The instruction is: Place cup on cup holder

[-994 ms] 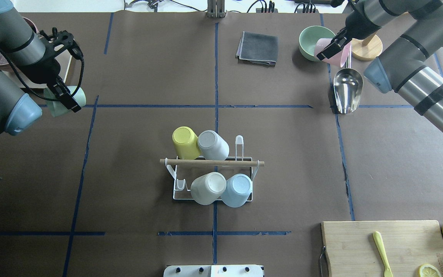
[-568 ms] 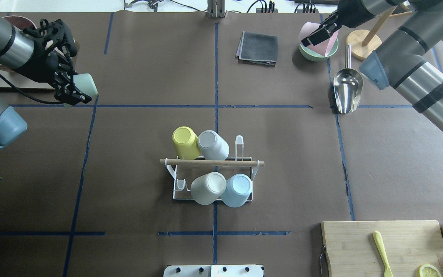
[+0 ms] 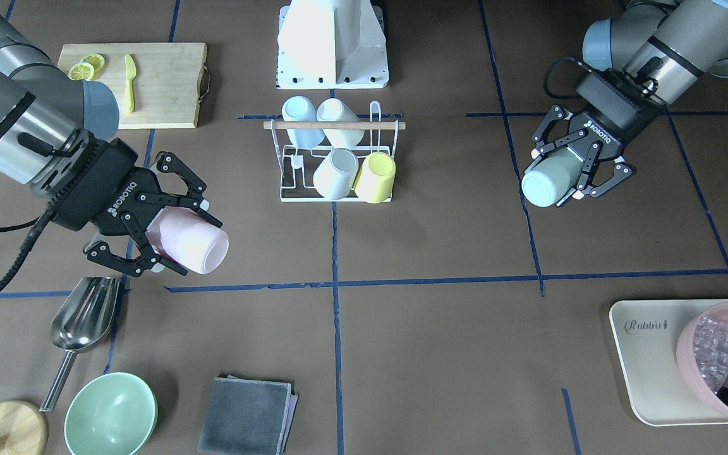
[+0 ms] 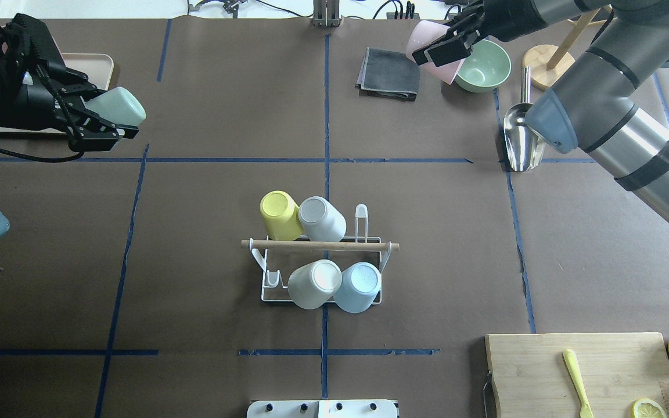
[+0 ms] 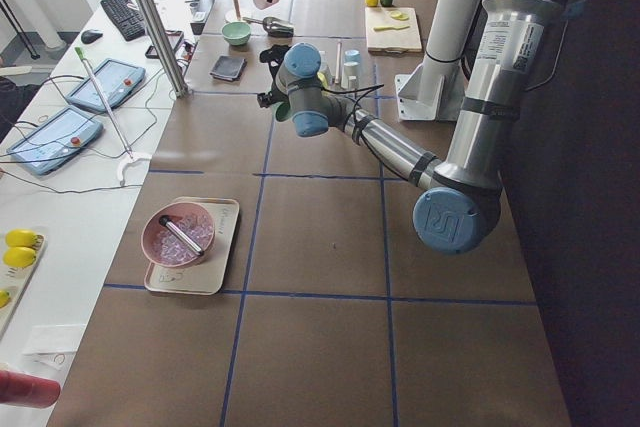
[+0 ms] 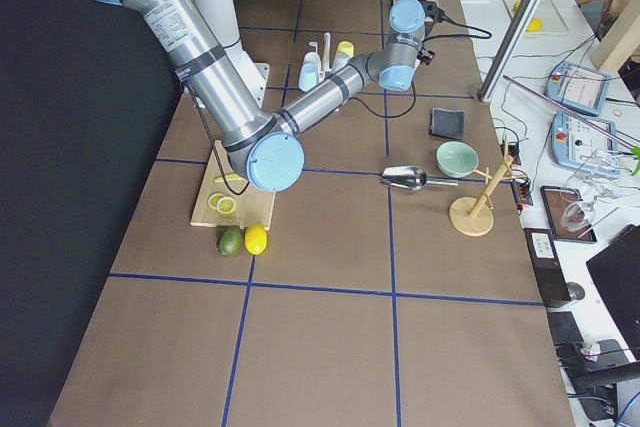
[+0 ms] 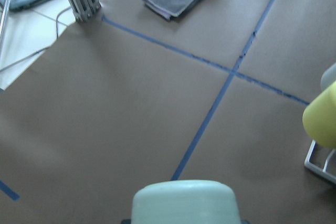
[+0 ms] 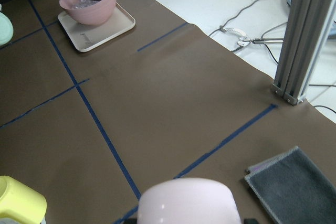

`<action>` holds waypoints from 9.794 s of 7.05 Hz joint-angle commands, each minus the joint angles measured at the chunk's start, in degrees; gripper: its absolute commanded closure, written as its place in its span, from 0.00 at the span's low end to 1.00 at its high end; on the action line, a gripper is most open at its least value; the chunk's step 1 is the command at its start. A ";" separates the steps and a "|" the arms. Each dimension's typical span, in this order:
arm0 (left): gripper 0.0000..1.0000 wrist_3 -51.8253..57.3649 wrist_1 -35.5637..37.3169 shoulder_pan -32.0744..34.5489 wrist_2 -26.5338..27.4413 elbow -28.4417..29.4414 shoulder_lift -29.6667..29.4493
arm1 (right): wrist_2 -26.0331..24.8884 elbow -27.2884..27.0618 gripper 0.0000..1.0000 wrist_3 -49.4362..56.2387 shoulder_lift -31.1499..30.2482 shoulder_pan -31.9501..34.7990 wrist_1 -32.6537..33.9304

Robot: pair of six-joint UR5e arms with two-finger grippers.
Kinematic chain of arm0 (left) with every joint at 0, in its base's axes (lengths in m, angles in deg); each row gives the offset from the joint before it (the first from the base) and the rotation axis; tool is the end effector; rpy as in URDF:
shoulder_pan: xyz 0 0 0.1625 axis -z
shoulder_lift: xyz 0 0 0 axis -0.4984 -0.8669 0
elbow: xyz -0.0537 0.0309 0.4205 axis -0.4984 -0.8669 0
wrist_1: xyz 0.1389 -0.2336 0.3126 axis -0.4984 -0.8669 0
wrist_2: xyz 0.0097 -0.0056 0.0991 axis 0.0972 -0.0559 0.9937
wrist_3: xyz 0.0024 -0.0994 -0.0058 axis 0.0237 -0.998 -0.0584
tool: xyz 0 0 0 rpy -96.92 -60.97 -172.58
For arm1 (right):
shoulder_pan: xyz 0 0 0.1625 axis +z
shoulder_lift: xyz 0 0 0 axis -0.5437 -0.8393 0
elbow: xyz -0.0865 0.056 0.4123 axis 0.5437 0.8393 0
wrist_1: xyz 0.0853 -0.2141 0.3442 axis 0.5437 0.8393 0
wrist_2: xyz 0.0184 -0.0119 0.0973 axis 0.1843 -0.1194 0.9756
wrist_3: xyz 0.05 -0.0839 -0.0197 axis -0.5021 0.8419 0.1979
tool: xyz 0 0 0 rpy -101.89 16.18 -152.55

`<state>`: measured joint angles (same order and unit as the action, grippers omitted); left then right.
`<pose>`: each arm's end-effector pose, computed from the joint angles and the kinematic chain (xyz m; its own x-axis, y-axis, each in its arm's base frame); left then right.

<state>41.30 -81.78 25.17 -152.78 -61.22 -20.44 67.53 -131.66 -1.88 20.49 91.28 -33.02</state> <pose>0.2388 -0.4842 0.3059 0.4189 0.8449 -0.3326 0.0033 0.3648 0.9311 -0.2866 -0.5923 0.2070 0.2904 -0.8264 0.4825 -0.0540 0.4893 0.8705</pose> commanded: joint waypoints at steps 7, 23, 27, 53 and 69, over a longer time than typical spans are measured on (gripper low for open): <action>0.98 -14.30 -40.83 -35.52 41.80 -4.34 1.42 | -21.97 -0.75 1.00 -14.26 -3.14 -21.94 -39.93; 0.95 5.91 -57.05 -43.99 51.23 16.39 -7.45 | -24.78 13.13 1.00 -15.84 -3.76 -26.61 -55.60; 0.95 5.91 -57.76 -44.07 51.23 18.33 -7.54 | -24.78 13.13 1.00 -15.58 -6.13 -27.67 -58.83; 0.00 -7.80 24.32 -10.25 4.14 -5.75 2.49 | -16.27 4.26 0.00 -10.96 0.02 -4.83 40.51; 0.00 19.80 53.95 38.88 -14.87 18.51 14.08 | 1.34 -11.18 0.00 15.18 -42.41 27.44 48.46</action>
<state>61.13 -27.74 61.71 -167.55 -44.10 -7.58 71.08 -137.95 12.36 -17.59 118.25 15.45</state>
